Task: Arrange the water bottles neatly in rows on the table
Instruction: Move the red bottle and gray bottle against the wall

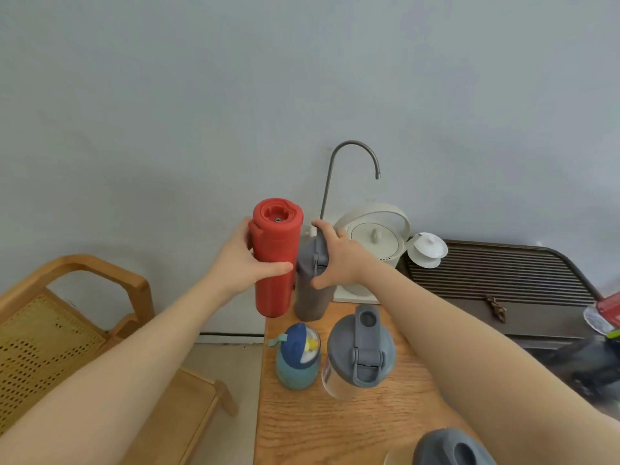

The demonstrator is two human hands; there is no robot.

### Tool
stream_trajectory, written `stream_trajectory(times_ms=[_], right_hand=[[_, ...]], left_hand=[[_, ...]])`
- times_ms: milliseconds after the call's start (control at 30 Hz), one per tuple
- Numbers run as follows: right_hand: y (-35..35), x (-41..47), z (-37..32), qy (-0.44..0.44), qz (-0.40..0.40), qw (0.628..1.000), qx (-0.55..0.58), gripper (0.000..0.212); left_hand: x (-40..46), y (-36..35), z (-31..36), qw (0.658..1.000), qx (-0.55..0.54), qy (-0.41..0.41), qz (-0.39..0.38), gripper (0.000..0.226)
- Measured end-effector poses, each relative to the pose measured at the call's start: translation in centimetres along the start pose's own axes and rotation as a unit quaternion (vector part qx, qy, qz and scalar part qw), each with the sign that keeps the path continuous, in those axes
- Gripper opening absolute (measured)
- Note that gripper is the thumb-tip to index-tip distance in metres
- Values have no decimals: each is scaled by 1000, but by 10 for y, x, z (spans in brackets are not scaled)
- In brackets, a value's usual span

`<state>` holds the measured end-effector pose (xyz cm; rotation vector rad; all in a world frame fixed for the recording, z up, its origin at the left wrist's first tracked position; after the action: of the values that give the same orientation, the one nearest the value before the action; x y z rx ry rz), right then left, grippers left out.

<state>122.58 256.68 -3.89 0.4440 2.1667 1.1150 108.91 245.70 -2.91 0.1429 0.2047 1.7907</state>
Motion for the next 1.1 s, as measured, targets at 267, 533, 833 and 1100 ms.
stream_trajectory(times_ms=[267, 533, 833, 1100], right_hand=[[13, -30, 38, -15, -7, 998, 55, 94], [17, -71, 82, -39, 8, 996, 86, 105], [20, -88, 105, -71, 9, 992, 105, 110], [9, -88, 108, -68, 96, 975, 190, 109]], left_hand=[[28, -32, -24, 997, -24, 49, -64, 71], [44, -91, -34, 980, 47, 28, -192, 84], [57, -126, -33, 965, 123, -11, -230, 91], [61, -125, -39, 957, 166, 8, -239, 92]])
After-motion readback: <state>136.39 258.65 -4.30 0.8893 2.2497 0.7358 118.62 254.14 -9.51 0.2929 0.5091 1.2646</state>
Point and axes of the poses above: each hand's wrist, its own x-axis towards the middle knuckle, its own y-axis out of the back of the hand, z = x × y, the point moved 5 cm from there along x, towards the middle knuckle, and after that the axes turned 12 degrees about -z, right-handed, at the moved point
